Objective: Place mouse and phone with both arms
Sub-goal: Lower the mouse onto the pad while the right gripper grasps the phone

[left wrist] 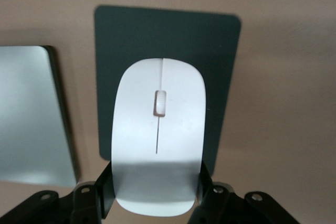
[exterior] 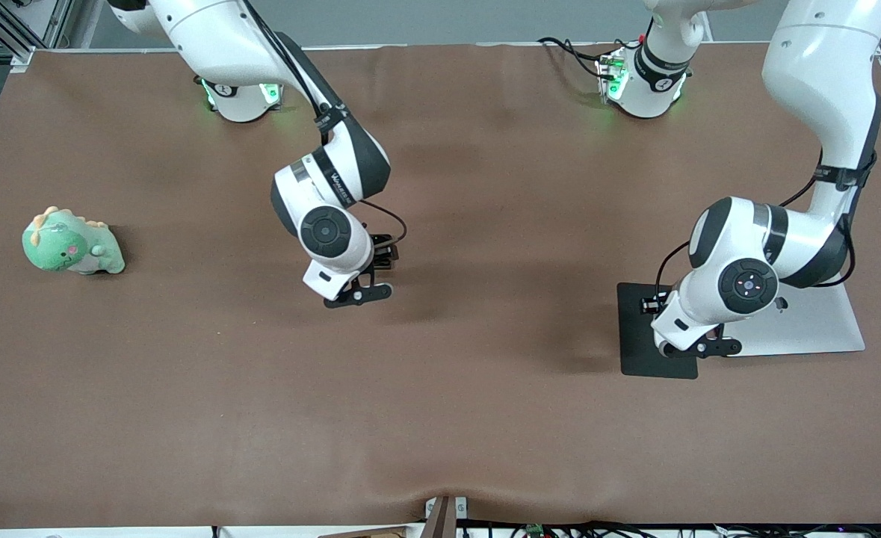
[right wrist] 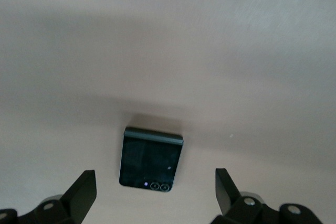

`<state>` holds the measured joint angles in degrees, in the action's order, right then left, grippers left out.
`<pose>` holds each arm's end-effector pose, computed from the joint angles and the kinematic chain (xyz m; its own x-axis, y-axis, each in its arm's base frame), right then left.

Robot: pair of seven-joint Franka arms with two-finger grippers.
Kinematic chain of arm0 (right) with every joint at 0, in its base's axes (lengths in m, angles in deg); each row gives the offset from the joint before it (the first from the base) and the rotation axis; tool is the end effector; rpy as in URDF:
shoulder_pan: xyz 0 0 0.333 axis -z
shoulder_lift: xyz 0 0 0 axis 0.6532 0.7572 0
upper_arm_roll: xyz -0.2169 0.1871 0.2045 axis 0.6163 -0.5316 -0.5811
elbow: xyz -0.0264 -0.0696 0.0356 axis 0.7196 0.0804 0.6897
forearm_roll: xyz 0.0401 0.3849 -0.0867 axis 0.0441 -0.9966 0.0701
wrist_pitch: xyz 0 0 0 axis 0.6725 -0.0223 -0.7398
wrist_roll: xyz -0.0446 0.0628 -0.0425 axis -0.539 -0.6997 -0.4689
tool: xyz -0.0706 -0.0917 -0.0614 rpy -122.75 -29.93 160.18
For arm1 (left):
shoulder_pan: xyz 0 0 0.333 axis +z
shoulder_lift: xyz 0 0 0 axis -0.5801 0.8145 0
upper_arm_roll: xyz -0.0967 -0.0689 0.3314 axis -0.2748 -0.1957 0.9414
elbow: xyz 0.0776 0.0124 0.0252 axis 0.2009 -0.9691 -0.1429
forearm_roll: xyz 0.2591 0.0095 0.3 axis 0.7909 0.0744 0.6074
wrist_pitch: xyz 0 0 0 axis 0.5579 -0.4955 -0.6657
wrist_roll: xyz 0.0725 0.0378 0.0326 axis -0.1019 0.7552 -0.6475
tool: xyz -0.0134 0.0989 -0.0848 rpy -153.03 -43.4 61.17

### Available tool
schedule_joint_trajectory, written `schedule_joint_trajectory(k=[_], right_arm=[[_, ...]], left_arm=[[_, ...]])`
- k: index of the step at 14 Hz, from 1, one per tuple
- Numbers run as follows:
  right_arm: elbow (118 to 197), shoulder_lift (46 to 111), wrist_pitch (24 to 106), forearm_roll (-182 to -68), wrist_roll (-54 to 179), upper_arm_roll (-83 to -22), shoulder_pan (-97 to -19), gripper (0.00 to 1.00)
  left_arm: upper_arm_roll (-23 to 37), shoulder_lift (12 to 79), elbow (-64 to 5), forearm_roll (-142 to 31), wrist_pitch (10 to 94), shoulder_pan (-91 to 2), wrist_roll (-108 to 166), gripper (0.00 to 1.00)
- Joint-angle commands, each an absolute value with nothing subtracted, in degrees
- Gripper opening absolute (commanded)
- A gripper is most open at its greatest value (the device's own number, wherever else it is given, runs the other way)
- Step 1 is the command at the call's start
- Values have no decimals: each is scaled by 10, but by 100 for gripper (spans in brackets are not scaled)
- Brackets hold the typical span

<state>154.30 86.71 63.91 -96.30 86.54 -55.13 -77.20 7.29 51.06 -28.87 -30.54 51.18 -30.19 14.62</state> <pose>0.5501 0.3835 0.2680 0.9513 0.1809 -0.2494 0.1863 -0.9825 -0.0020 0.6520 -0.1037 0.2680 0.9841 0.0273 -0.1753 0.0045 -0.9916 -0.1293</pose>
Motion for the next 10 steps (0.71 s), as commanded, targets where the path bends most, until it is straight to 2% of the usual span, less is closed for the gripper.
schedule_joint_trajectory(k=[1,3,6,8,10], right_arm=[[1609,841,679,-970,884,-543,-797,100],[1666,830,750,-970,904,-544,-805,100],[1698,823,778,-971,928,-544,-811,100],[1733,822,844,-972,929,-544,-811,100],[1741,821,859,-980,946,-546,-811,100]], left_arm=[[68,545,-302,-297,567,-273,168,17],[68,550,-302,-298,576,-274,168,18],[69,567,-301,-298,599,-272,168,18],[70,575,-298,-297,632,-273,168,18],[72,579,-296,-281,648,-273,168,18]])
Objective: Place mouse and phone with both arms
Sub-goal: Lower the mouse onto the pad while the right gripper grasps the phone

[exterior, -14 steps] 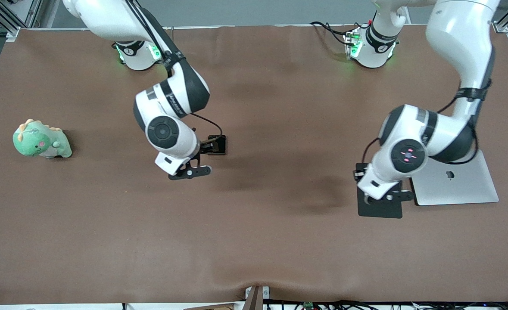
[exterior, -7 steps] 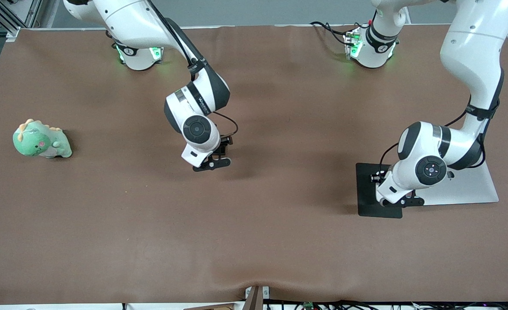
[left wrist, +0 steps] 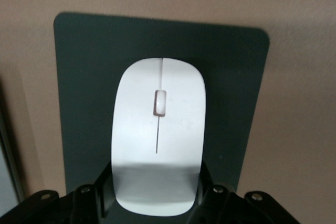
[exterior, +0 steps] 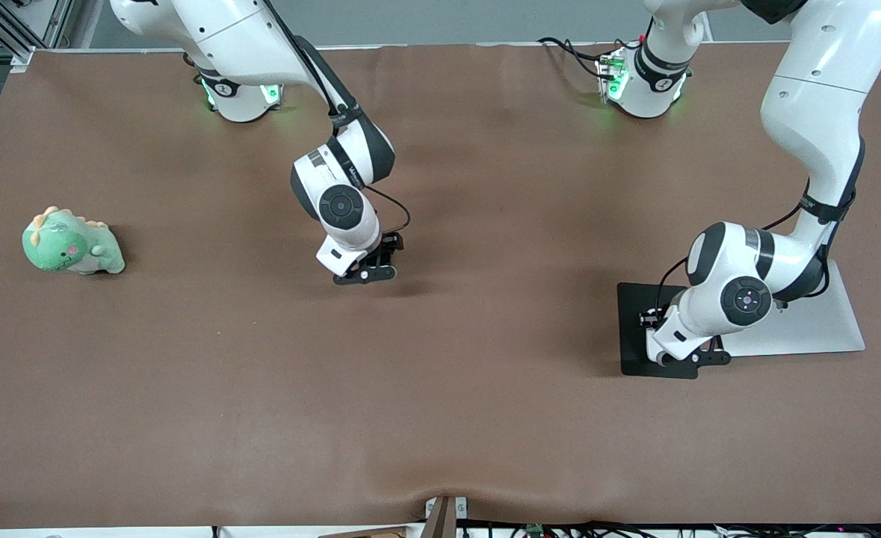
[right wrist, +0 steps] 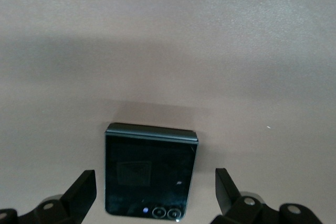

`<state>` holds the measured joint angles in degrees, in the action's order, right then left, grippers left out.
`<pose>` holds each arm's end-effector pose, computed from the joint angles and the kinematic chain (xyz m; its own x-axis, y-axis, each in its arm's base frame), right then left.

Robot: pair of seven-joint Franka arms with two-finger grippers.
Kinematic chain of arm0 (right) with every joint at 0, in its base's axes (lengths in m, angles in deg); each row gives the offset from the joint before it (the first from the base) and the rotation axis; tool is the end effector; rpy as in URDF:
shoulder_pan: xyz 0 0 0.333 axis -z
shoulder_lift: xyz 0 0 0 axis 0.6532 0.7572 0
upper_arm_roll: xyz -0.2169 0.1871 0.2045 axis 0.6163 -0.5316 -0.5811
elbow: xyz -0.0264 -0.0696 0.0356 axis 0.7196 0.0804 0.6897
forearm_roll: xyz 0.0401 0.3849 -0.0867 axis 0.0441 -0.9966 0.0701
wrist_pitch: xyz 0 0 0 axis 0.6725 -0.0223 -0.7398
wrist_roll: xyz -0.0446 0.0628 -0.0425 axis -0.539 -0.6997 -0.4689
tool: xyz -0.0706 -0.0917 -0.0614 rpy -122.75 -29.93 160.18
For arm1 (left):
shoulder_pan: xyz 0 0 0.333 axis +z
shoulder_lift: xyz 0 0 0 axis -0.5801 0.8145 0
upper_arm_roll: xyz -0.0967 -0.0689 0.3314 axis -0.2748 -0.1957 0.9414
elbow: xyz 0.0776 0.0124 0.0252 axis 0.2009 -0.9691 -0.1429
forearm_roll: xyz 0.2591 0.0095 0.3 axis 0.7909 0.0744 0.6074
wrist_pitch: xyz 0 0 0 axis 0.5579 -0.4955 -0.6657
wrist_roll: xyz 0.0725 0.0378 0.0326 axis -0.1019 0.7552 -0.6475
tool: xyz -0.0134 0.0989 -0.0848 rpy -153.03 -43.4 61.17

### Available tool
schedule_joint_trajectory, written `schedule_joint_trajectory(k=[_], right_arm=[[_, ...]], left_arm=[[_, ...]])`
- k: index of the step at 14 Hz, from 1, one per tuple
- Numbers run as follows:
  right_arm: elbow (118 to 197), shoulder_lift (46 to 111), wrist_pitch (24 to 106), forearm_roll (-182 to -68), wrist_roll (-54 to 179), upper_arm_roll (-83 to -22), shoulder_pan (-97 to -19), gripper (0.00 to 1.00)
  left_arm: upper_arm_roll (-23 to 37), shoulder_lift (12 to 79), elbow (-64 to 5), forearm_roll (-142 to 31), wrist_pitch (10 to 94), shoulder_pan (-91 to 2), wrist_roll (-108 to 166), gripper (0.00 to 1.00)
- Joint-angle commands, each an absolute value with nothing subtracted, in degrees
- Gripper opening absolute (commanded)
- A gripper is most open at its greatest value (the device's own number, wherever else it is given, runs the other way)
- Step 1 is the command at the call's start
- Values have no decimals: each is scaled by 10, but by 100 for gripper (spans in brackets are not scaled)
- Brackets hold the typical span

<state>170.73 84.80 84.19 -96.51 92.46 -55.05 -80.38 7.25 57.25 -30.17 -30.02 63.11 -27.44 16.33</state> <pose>0.4953 0.3761 0.1983 0.9833 0.1030 -0.1498 0.1044 -0.9945 0.0017 0.6663 -0.0839 0.2029 0.9937 0.0167 -0.1111 0.0109 -0.9985 -0.0533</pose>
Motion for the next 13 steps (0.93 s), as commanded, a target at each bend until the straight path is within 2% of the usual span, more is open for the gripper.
schedule_joint_trajectory(k=[1,6,7,8,9,13], right_arm=[[1741,820,860,-988,954,-547,-811,100],[1741,824,867,-996,968,-548,-823,100],[1741,825,868,-996,969,-547,-825,100],[1742,825,869,-996,968,-547,-826,100],[1742,826,870,-996,968,-547,-826,100],[1755,837,913,-996,962,-546,-826,100]], left_arm=[[72,586,-295,-271,653,-273,168,19],[73,599,-294,-266,692,-275,168,25],[73,601,-294,-266,698,-275,168,30],[73,602,-294,-266,699,-275,168,49],[73,602,-294,-266,699,-275,167,99],[72,592,-294,-265,693,-273,165,100]])
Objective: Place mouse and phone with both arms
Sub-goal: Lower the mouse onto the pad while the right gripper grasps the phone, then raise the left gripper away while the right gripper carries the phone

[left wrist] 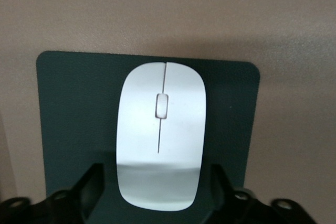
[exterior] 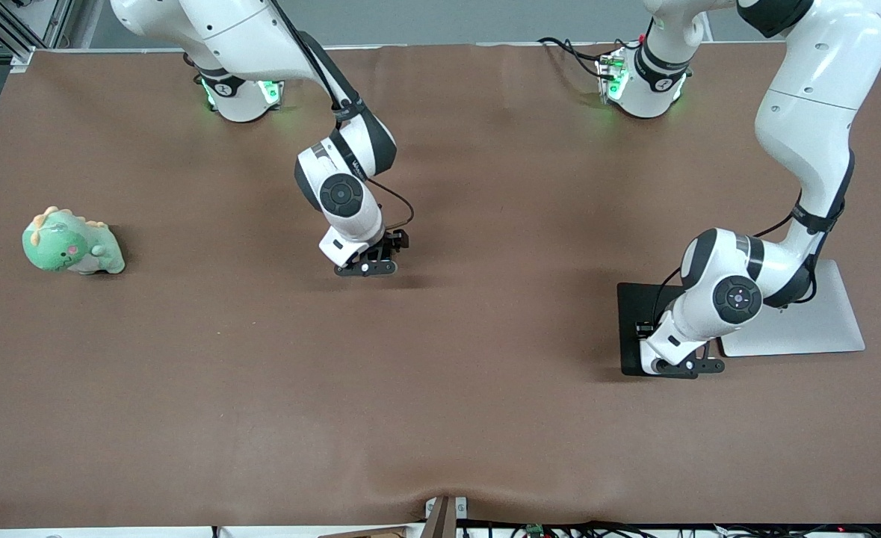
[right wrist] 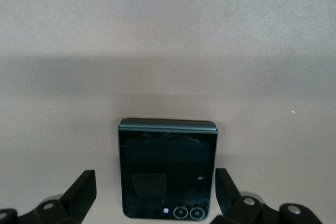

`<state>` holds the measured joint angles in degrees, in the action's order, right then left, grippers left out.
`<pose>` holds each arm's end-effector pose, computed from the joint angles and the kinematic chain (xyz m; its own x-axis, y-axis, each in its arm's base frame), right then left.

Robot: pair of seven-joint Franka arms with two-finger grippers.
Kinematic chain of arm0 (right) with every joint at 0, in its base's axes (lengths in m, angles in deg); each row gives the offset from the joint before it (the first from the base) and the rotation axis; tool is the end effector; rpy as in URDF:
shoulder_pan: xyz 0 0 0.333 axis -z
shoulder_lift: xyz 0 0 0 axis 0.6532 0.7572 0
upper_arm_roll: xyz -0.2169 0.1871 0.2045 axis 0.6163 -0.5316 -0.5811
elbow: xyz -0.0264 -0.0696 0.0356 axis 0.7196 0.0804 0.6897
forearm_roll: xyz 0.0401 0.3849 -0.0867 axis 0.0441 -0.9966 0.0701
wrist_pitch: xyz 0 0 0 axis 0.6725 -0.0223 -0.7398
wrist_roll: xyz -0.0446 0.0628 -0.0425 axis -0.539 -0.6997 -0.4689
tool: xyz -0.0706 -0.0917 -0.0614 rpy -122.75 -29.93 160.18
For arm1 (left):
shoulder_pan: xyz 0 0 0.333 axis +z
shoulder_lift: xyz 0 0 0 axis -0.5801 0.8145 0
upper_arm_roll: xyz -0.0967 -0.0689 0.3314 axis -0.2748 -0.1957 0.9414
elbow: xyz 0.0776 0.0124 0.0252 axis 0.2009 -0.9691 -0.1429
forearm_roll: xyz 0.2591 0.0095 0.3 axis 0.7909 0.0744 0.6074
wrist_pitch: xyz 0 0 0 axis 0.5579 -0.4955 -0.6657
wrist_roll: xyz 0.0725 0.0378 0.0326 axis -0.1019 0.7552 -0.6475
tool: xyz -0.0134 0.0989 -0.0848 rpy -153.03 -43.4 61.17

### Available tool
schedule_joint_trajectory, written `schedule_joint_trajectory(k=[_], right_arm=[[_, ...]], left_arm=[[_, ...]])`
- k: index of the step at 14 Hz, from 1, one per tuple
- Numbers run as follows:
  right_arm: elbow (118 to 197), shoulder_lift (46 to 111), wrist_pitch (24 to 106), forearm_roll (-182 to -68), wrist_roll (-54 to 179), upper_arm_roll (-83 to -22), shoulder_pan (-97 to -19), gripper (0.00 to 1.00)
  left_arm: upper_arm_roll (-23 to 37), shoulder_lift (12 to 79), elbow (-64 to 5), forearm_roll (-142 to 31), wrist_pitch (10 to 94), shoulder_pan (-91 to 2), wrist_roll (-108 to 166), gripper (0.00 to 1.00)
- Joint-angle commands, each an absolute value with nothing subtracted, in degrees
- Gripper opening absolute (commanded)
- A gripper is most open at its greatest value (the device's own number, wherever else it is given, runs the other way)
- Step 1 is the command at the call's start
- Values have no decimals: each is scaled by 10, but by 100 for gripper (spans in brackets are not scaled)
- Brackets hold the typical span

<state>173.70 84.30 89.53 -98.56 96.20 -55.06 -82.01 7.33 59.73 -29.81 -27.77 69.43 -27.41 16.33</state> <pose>0.4803 0.3847 0.1913 0.9927 0.0352 -0.1151 0.0324 -0.9991 -0.0257 0.6777 -0.0869 0.1854 0.9993 -0.0121 -0.0357 -0.0134 -0.9992 -0.0375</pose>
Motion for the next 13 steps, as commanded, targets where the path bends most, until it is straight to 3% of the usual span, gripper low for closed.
schedule_joint_trajectory(k=[1,6,7,9,10,13], right_arm=[[1755,837,913,-996,961,-546,-826,100],[1756,854,948,-995,962,-546,-827,100],[1755,855,947,-995,964,-546,-829,87],[1754,855,934,-995,967,-546,-826,21],[1749,851,910,-995,967,-546,-823,0],[1729,803,782,-996,969,-540,-810,0]], left_arm=[[72,583,-294,-265,691,-274,165,100],[67,501,-294,-272,634,-273,166,100],[66,481,-294,-274,612,-273,167,100],[65,444,-294,-275,571,-275,167,100],[59,427,-294,-276,555,-275,167,100],[34,377,-288,-306,506,-254,173,100]])
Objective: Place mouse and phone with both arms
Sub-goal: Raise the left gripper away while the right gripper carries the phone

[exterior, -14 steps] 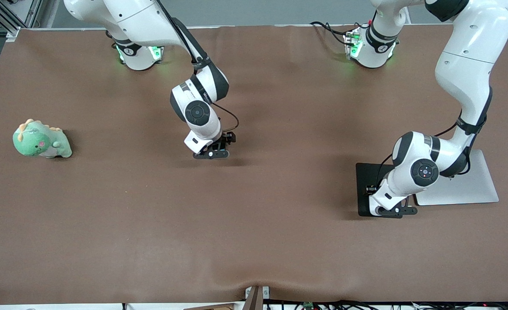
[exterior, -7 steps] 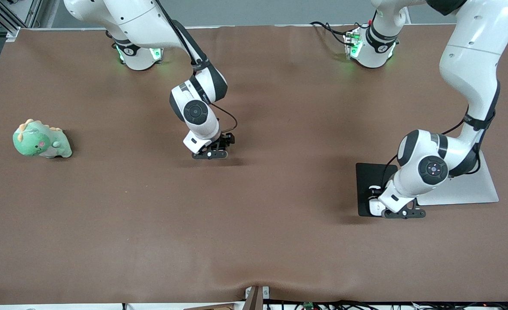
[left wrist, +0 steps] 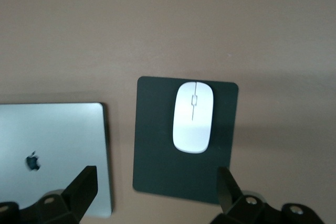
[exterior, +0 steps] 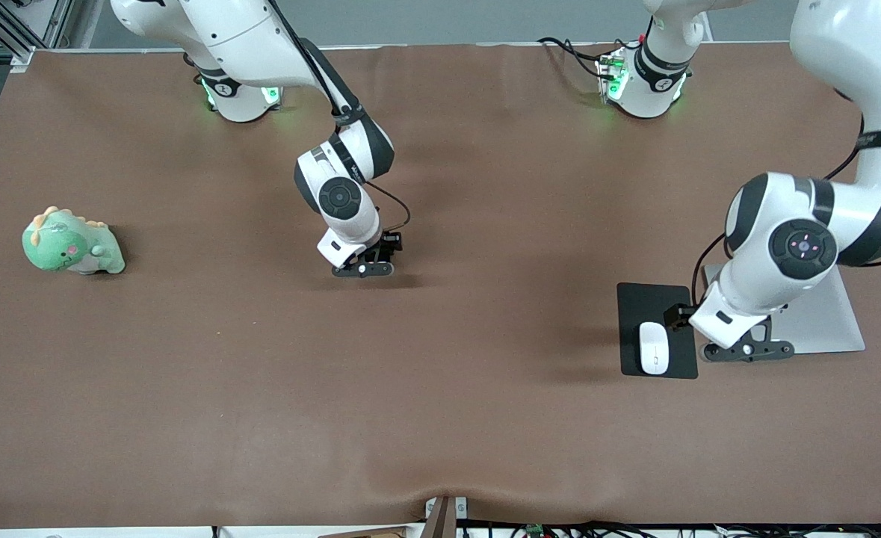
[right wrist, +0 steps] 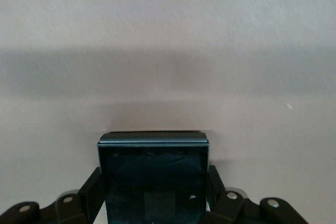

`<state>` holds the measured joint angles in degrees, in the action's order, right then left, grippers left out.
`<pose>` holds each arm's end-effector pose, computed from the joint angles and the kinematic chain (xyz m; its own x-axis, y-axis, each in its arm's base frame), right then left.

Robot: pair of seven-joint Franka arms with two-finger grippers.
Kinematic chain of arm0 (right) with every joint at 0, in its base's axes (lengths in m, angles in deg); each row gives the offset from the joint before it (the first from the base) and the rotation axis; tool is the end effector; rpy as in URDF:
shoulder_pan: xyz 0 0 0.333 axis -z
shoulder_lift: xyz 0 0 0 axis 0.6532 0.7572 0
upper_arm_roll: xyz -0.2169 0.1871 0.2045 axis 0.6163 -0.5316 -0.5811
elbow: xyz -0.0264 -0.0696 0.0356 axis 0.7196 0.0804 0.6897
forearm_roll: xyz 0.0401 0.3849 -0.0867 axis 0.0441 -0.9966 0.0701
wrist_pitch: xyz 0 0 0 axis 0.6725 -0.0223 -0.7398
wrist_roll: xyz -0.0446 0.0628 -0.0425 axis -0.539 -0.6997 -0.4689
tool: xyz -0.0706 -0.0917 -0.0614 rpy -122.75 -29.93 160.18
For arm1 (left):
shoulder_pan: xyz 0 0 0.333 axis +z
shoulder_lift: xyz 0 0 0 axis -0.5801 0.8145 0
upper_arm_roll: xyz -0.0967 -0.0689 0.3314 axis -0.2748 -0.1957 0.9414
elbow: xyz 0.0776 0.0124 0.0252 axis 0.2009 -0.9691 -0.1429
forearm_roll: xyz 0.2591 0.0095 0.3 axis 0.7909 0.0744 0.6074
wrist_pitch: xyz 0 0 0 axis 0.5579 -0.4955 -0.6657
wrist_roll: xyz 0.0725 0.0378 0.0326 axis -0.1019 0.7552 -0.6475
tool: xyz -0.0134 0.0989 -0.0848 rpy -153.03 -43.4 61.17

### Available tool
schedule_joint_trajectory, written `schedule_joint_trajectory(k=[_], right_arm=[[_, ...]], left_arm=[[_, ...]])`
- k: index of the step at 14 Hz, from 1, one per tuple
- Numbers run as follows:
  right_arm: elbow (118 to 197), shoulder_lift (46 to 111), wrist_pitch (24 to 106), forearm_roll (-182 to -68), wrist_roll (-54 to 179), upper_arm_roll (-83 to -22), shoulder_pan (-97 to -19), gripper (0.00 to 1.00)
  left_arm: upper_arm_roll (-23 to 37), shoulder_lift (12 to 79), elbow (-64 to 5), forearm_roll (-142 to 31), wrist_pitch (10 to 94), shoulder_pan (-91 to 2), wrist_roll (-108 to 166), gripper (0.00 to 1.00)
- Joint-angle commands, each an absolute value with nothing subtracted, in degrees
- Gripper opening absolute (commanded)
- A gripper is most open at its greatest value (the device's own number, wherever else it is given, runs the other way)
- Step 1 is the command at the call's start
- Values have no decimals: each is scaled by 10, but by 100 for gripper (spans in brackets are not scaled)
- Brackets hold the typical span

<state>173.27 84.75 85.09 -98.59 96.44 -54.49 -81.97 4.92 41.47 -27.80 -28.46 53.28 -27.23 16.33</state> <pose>0.4761 0.3758 0.1839 0.9836 0.0210 -0.1793 0.0243 -0.9996 0.0159 0.6652 -0.0933 0.3902 0.9988 -0.0080 0.0489 -0.0010 -0.9899 -0.1418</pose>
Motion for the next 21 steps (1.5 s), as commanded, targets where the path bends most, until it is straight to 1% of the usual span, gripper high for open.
schedule_joint_trajectory(k=[1,7,9,10,12,14,15,17,18,19,21], right_arm=[[1731,781,754,-996,969,-540,-796,0],[1735,655,658,-996,969,-539,-758,0],[1734,621,621,-996,960,-539,-738,0],[1734,606,610,-1003,947,-541,-711,0],[1730,582,609,-1102,913,-541,-697,0],[1719,575,608,-1112,907,-541,-696,0],[1706,567,588,-1112,908,-539,-695,0],[1669,552,504,-1099,903,-528,-674,0],[1659,544,469,-1065,897,-523,-659,0],[1659,535,455,-1008,885,-520,-641,0],[1682,537,459,-976,843,-519,-602,0]], left_arm=[[31,368,-285,-317,489,-253,178,100],[39,280,-286,-426,405,-199,315,100],[75,258,-287,-436,390,-211,350,100],[94,253,-287,-440,382,-224,367,100],[167,232,-287,-451,365,-286,398,100],[258,213,-287,-452,352,-368,415,100],[278,204,-287,-453,344,-383,422,100],[276,183,-286,-455,312,-384,436,100],[273,174,-284,-454,302,-384,438,100],[272,167,-277,-455,291,-384,441,100],[270,153,-272,-459,251,-384,441,100]])
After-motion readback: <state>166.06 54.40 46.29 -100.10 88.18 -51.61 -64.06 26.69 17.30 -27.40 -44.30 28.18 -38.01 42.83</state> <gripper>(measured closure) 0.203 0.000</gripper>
